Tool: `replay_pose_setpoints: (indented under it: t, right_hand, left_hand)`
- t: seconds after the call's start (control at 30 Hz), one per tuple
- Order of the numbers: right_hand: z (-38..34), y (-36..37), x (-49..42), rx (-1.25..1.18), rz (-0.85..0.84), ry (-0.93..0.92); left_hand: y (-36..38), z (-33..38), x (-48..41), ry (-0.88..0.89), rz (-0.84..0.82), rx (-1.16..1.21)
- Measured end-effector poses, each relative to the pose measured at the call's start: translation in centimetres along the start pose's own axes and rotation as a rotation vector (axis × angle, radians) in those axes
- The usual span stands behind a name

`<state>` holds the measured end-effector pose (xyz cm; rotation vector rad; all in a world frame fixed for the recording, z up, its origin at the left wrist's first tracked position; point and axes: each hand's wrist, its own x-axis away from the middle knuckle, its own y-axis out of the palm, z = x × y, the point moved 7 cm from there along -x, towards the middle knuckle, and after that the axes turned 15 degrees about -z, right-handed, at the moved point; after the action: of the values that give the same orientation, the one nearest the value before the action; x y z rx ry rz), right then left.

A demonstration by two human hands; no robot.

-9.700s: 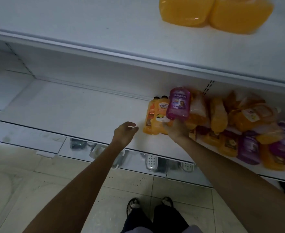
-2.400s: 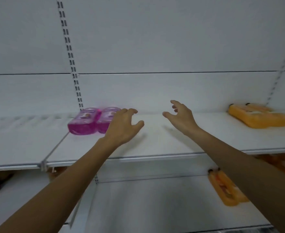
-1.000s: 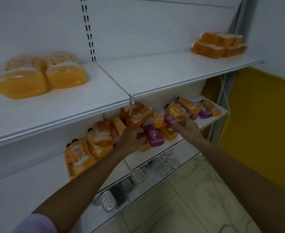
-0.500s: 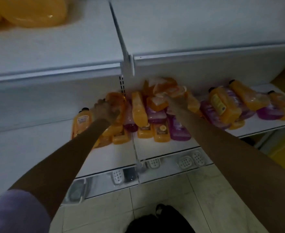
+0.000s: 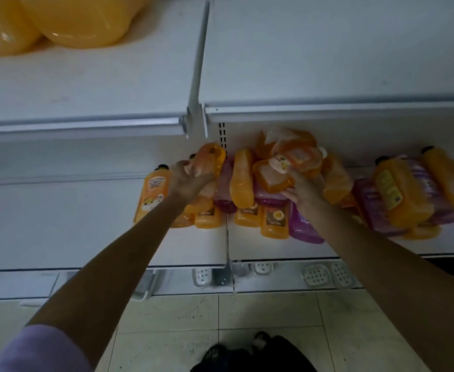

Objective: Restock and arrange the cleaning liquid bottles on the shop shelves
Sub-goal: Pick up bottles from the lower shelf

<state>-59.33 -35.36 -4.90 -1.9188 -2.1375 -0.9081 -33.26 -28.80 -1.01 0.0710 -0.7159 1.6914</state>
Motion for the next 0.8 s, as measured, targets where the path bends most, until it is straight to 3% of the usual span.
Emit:
replay_pose_setpoints:
  t: [0.23, 0.4, 0.57, 0.8]
  right_hand:
    - [-1.6, 1.7, 4.4, -0.078, -0.143, 0.061]
    - [-2.4, 2.3, 9.0, -0.151, -0.298, 0.024]
    - [-1.4, 3.1, 15.0, -0.251, -0.535, -0.01]
    - [0.2, 3.4, 22.6, -0.159, -0.595, -0.034]
  left_hand:
    - [1.7, 1.8, 8.1, 0.177, -0.377, 0.769]
    - [3.1, 1.9, 12.6, 0.255, -0.614, 1.072]
    - [4.6, 1.5, 18.8, 0.252, -0.794, 1.114]
    - [5.2, 2.0, 26.1, 0.182, -0.756, 0.923]
